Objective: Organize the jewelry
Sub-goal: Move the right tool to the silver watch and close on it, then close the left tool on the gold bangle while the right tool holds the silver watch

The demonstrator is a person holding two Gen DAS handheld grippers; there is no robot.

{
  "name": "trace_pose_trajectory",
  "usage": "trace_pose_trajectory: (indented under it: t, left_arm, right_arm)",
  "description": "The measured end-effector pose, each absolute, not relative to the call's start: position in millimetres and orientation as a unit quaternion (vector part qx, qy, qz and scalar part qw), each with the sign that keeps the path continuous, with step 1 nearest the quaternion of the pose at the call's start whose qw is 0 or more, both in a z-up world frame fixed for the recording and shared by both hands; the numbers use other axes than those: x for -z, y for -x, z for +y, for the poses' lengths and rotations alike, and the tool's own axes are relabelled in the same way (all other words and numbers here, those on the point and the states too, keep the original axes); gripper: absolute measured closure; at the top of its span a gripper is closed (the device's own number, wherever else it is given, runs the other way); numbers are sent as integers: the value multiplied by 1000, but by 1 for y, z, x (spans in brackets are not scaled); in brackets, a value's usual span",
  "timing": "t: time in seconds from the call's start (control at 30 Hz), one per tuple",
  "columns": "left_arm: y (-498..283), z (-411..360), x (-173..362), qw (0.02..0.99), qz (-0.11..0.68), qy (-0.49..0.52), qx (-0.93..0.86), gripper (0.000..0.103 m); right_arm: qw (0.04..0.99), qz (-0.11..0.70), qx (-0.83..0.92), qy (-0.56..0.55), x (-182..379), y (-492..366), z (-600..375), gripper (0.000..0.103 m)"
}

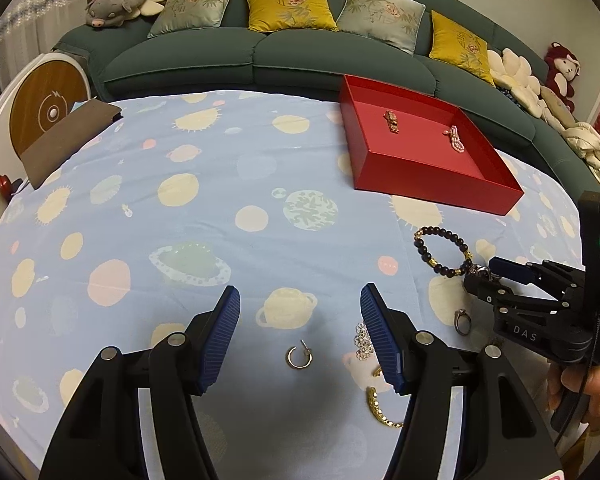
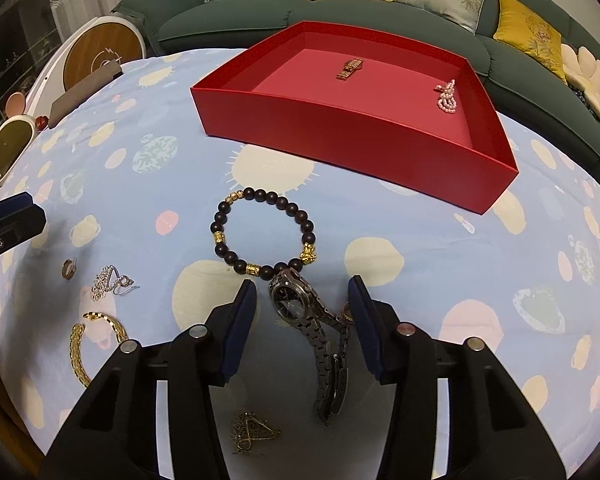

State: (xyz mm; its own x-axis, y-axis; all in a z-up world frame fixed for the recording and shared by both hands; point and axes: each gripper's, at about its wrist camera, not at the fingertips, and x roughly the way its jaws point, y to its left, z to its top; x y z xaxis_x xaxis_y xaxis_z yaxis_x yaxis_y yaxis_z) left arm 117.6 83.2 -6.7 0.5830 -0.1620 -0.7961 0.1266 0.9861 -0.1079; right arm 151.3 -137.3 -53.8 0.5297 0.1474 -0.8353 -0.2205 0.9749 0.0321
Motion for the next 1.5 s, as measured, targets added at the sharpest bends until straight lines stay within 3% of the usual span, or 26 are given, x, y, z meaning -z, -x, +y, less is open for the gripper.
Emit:
trace_pose_trajectory:
  t: [0.1, 0.3, 0.7, 1.37, 1.43, 1.5]
  left_arm:
    - [-120, 92, 10, 886, 456, 32, 76, 43]
    - [-118, 95, 13, 884, 460, 35, 77, 43]
    - [-80, 43, 35, 870, 474, -31, 133, 43]
    - [-71, -2, 58, 867, 472, -65, 147, 38]
    - [-70, -4, 59, 868, 469, -75, 147, 39]
    - [-70, -3, 58, 870, 465, -75, 146, 48]
  right_arm:
    - [869, 480, -111, 38, 54, -149, -138, 85]
    - [868, 481, -117, 36, 53, -139, -137, 95]
    - [881, 459, -114, -34, 32, -115, -169, 95]
    - [880, 458, -119, -44, 31, -97, -177, 95]
    - [880, 457, -118, -46, 31, -95, -179, 95]
    - [881, 456, -117, -47, 30, -94, -181, 95]
